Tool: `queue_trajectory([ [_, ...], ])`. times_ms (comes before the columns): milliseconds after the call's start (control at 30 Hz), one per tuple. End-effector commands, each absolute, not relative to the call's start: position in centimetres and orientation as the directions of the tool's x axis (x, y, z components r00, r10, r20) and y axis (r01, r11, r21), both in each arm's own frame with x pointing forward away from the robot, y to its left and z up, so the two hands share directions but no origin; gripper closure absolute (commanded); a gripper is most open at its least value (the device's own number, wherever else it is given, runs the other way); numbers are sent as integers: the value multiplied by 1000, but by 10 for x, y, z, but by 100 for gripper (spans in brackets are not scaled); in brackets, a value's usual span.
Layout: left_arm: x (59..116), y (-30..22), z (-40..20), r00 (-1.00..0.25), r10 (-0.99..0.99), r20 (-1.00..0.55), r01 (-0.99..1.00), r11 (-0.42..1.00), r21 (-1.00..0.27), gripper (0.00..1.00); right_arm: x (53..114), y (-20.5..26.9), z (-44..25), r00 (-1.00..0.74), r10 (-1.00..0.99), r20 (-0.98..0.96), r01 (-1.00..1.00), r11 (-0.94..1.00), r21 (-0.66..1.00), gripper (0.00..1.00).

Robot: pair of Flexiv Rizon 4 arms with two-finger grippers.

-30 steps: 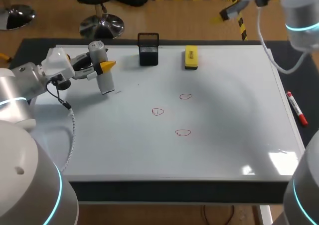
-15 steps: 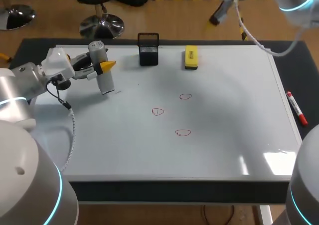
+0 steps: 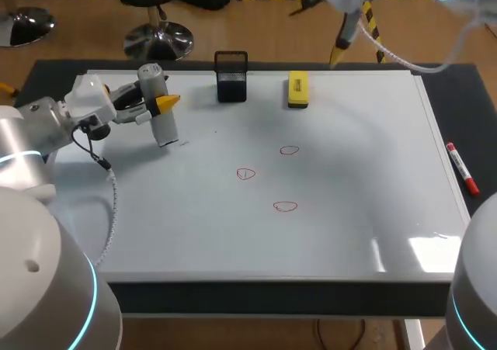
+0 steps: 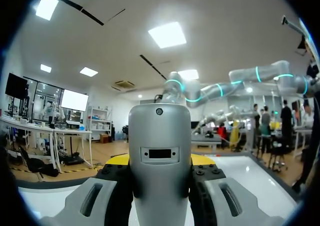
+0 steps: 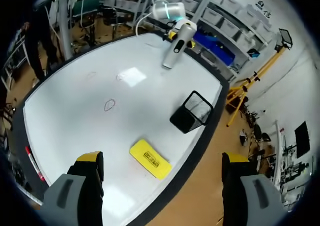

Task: Pick up the inspection probe, press it on each red-marked spot on the whiteboard one by one, put down the probe, pick up the eraser, and wipe off all the red marks.

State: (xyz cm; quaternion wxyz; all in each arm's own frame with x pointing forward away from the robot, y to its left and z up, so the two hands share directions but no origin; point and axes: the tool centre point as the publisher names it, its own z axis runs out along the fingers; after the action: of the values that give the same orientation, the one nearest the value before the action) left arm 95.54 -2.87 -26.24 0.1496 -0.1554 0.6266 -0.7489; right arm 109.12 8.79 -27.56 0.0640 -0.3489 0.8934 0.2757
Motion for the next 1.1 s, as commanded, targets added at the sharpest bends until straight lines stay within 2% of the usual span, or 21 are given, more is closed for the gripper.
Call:
queue_trajectory([
  [33, 955, -29, -262, -906, -420, 43, 32, -171, -985, 100, 1095, 90, -283, -174, -914, 366, -961, 238, 140, 0],
  [300, 955, -29, -262, -906, -420, 43, 32, -171, -985, 100, 1098, 89, -304, -113, -888, 446, -992, 128, 5, 0],
  [500, 955, -29, -262, -906, -420, 43, 32, -171, -985, 100, 1100, 86, -322, -99, -905, 413, -995, 82, -58, 0],
  [867, 955, -29, -262, -906, -420, 43, 32, -171, -985, 100, 1096, 93, -347, -96, -924, 369, -994, 72, -77, 0],
  [1100, 955, -29, -262, -906, -420, 43, 32, -171, -985, 100, 1104, 92, -357, -161, -936, 314, -984, 126, -127, 0],
])
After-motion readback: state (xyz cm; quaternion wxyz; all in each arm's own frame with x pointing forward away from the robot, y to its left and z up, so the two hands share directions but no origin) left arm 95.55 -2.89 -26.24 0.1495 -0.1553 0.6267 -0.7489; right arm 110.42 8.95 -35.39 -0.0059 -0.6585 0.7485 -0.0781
